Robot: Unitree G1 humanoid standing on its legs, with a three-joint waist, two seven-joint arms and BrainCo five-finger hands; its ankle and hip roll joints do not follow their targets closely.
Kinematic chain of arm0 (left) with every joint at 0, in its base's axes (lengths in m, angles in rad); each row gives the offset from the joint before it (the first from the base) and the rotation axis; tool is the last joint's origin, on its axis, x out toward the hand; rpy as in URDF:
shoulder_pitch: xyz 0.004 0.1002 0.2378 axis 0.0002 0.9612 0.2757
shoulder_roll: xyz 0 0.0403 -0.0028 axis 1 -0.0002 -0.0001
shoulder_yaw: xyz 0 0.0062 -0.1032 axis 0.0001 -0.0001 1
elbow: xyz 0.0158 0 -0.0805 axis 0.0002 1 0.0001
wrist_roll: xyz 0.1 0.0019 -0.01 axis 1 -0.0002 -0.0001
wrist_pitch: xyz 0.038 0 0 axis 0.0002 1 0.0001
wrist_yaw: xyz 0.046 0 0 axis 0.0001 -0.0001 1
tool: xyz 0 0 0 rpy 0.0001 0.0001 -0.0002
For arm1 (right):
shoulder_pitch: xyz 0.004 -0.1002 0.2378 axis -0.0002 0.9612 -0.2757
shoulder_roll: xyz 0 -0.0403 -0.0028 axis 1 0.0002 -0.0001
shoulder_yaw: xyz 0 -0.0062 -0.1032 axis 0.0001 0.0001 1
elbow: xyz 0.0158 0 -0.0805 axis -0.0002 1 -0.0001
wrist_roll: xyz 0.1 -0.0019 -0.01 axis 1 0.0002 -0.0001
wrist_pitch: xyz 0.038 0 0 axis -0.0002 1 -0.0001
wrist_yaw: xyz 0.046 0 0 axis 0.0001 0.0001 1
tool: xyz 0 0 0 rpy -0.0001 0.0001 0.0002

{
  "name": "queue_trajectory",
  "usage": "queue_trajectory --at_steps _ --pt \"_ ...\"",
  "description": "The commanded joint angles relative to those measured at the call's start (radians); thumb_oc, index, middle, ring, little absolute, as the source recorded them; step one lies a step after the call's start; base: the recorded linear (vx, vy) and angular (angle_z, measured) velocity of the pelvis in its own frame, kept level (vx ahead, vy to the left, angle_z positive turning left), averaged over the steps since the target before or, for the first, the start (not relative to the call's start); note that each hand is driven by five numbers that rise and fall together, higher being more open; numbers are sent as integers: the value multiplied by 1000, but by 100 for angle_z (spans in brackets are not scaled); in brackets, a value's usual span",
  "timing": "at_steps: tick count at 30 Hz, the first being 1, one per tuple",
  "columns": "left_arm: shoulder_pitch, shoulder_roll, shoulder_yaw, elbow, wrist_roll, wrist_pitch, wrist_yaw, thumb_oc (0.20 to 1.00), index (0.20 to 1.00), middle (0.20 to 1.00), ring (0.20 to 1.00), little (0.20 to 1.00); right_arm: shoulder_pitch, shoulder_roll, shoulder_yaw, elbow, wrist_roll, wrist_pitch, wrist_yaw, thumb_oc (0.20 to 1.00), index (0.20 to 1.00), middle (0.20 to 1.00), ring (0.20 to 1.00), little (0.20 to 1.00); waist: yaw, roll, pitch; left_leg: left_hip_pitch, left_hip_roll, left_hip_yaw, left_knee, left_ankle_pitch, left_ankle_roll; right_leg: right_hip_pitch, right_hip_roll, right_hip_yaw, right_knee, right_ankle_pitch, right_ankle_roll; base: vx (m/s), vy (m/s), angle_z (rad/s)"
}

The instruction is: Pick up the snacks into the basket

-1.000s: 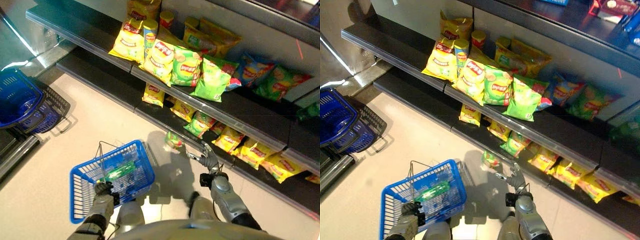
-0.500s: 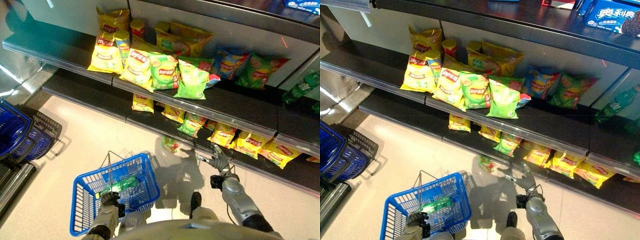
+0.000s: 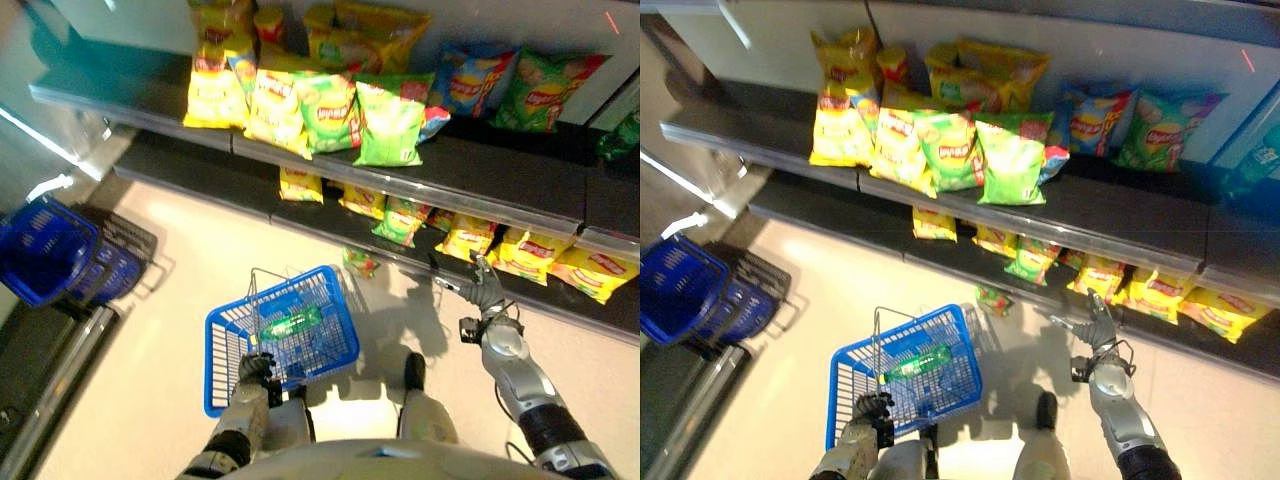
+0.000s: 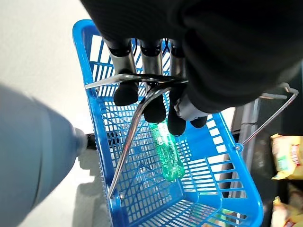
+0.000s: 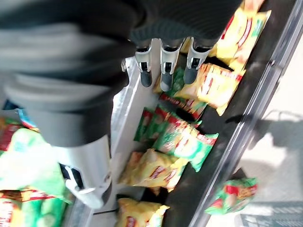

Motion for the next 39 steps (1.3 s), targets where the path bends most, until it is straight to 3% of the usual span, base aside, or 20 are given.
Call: queue_trajectory --at_steps 1,4,11,23,30,32,39 --pt "-31 74 5 -31 40 -23 25 200 200 200 200 200 -105 -28 -65 -153 82 -51 -18 1000 1000 1000 1000 1000 23 -20 21 -39 8 2 -35 69 0 -10 35 -14 44 -45 -3 -33 107 5" --pt "-38 86 10 -34 39 -24 32 200 200 200 200 200 -141 -47 -79 -194 114 -56 -21 1000 1000 1000 1000 1000 27 -31 44 -51 -3 11 -42 71 2 -38 28 -3 44 -27 0 -61 80 -1" --pt "-71 136 19 -45 17 -19 35 200 200 200 200 200 -292 -153 -91 -240 257 -66 -19 1000 1000 1000 1000 1000 51 -97 120 -117 -18 30 -48 82 6 -111 7 6 37 18 19 -30 54 -6" --pt "-66 143 -15 -84 -5 -23 24 200 200 200 200 200 -460 -244 -43 -185 304 -73 -22 1000 1000 1000 1000 1000 73 -137 146 -149 -26 25 -48 83 10 -135 -3 -3 28 36 32 0 7 1" --pt "-68 160 -53 -89 -34 -34 12 200 200 200 200 200 -689 -318 82 40 346 -45 -28 1000 1000 1000 1000 1000 96 -147 171 -160 -30 19 -46 85 12 -142 -7 -8 30 46 33 -29 9 2" --pt "-72 171 -77 -85 -49 -39 7 200 200 200 200 200 -837 -332 164 195 341 -19 -29 1000 1000 1000 1000 1000 111 -149 181 -167 -33 15 -44 87 15 -149 -8 -9 31 51 34 -39 10 1" --pt "-95 173 -118 -97 -80 -48 10 200 200 200 200 200 -1066 -249 266 471 303 32 -42 1000 1000 1000 1000 1000 131 -144 212 -187 -39 7 -35 93 20 -166 -7 -6 41 52 34 -17 14 1"
